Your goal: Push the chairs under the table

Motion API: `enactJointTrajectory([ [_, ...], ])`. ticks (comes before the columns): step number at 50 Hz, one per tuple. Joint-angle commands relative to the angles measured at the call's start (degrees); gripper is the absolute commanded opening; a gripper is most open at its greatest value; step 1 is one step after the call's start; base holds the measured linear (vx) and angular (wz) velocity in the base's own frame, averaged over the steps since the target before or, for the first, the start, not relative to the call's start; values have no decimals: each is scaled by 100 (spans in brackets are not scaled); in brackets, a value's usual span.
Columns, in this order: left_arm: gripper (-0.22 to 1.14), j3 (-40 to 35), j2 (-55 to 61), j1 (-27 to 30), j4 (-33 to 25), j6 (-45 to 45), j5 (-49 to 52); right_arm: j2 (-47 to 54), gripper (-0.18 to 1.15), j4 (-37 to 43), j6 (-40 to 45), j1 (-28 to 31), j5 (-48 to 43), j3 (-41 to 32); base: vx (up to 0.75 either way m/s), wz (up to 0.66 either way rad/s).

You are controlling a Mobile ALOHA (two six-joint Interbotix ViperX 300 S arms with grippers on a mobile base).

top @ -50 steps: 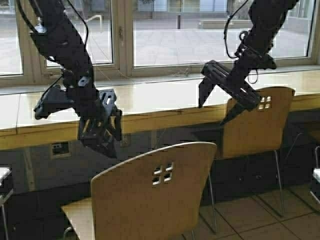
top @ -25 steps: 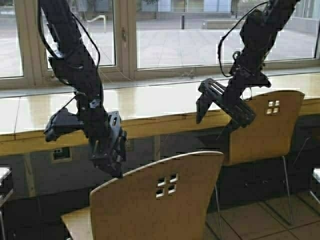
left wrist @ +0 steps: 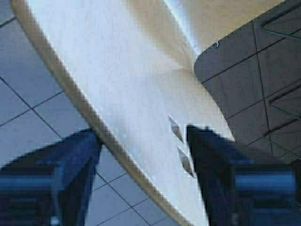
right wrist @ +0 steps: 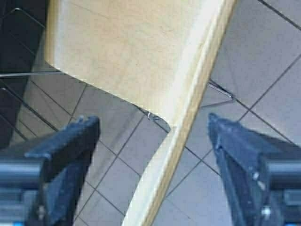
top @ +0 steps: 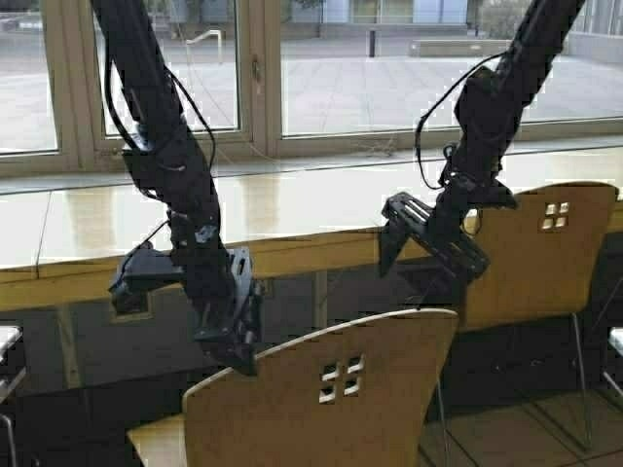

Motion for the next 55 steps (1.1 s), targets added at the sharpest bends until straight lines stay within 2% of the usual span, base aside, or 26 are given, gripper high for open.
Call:
enactJointTrajectory([
  [1,89,-246,123,-9,-18,0,44,167,100,70,0,9,35,-176,7,3],
  [24,88,-1011,1028,-9,-26,0,79,1371,99,114,0,0,299,-1046,3,1],
  [30,77,-1072,1151,-9,-18,0,79,1529,94,114,-18,0,343,-1169,1,0],
  [35,52,-1090,1204,0,-26,-9,79,1591,79,114,-18,0,360,-1248,1,1],
  [41,14,-1107,1248,9,-88,-97,79,1644,43,114,-18,0,396,-1327,1,1],
  [44,0,-1081,1248,9,-132,-202,79,1652,26,123,-9,0,457,-1345,0,0],
  [46,-3,-1072,1239,9,-141,-255,79,1661,16,114,-9,0,501,-1354,0,0],
  [49,-1,-1063,1239,44,-141,-290,79,1652,6,114,-9,0,545,-1362,1,1],
  [55,3,-1046,1239,149,-141,-290,79,1661,4,114,-9,0,589,-1354,2,2],
])
